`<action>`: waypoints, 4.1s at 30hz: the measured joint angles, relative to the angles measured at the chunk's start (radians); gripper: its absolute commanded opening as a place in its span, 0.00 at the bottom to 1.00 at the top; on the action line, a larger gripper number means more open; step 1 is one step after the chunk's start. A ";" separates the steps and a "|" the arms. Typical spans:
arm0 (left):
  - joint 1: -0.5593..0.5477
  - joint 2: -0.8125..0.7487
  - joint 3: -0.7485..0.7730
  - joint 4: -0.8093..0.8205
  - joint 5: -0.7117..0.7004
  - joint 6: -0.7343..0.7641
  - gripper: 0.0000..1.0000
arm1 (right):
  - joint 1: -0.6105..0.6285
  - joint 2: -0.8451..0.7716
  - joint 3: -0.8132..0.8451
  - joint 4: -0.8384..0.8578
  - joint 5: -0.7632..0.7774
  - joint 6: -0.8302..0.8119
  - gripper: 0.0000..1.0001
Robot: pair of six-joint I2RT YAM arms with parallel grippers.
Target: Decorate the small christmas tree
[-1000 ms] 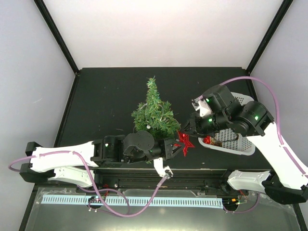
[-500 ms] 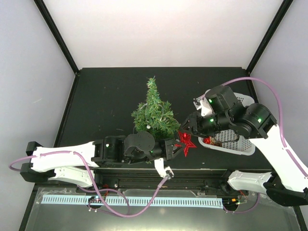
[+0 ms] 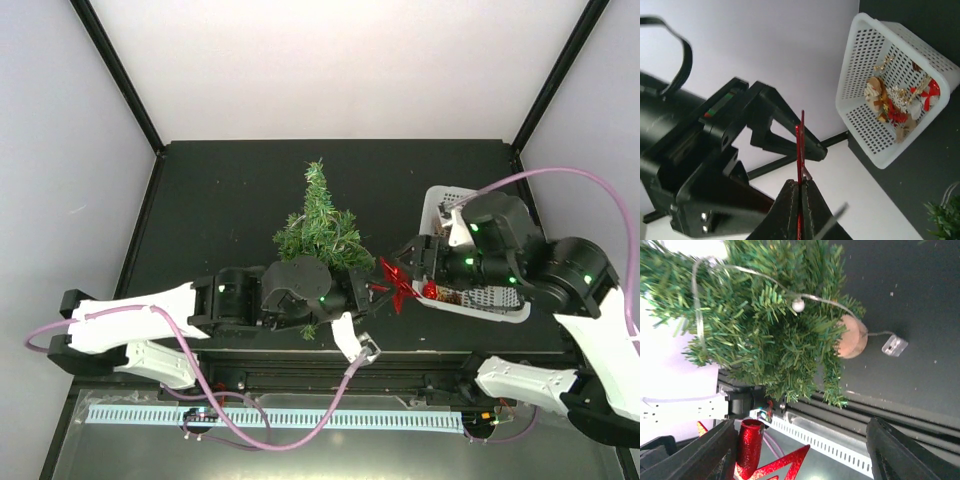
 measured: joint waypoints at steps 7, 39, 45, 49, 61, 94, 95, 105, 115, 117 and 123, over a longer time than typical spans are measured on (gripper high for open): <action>-0.011 0.173 0.475 -0.289 0.001 -0.269 0.02 | 0.000 -0.087 0.020 -0.031 0.196 0.002 0.70; 0.547 0.065 0.998 -0.555 0.260 -0.840 0.02 | 0.000 -0.276 -0.328 0.252 0.315 -0.102 0.58; 0.715 0.027 0.993 -0.581 0.578 -1.033 0.02 | 0.000 -0.104 -0.145 0.389 0.213 -0.222 0.52; 0.856 0.043 0.985 -0.613 0.792 -1.154 0.02 | 0.000 0.018 0.079 0.417 0.133 -0.351 0.49; 1.103 0.148 0.954 -0.671 1.331 -1.392 0.02 | 0.002 0.189 0.485 0.372 -0.029 -0.549 0.48; 1.215 0.381 0.858 -0.045 1.631 -1.922 0.02 | 0.002 0.062 0.055 0.471 0.079 -0.398 0.41; 1.208 0.382 0.863 -0.089 1.613 -1.880 0.02 | 0.002 0.060 0.052 0.474 0.080 -0.397 0.41; 1.178 0.382 0.896 -0.357 1.494 -1.617 0.02 | 0.002 0.027 -0.022 0.510 0.084 -0.379 0.40; 1.173 0.381 0.896 -0.415 1.470 -1.565 0.02 | 0.002 -0.006 -0.072 0.517 0.085 -0.363 0.40; 1.173 0.378 0.896 -0.412 1.468 -1.567 0.02 | 0.002 -0.013 -0.078 0.522 0.085 -0.359 0.40; 1.173 0.357 0.896 -0.399 1.469 -1.596 0.02 | 0.002 -0.027 -0.087 0.525 0.085 -0.346 0.40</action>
